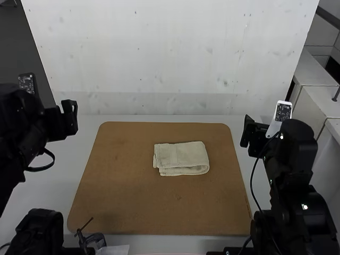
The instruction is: Fold the towel.
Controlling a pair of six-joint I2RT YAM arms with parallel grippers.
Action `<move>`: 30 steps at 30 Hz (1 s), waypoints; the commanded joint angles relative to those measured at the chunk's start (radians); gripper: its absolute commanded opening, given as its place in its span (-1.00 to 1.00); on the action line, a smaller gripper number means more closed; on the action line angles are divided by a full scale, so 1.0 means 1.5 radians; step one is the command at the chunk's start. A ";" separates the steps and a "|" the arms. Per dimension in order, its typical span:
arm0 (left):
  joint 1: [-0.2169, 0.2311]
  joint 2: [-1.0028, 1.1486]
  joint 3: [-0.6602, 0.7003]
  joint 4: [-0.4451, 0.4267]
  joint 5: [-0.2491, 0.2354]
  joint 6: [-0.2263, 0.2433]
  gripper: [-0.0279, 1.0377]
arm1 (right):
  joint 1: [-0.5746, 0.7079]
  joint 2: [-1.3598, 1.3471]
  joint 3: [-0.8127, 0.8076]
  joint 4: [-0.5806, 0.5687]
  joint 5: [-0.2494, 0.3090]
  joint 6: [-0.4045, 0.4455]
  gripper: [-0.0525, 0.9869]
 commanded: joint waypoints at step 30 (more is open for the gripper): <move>0.075 -0.125 -0.056 -0.270 0.100 0.132 0.90 | -0.002 0.000 0.122 -0.310 -0.027 0.006 0.95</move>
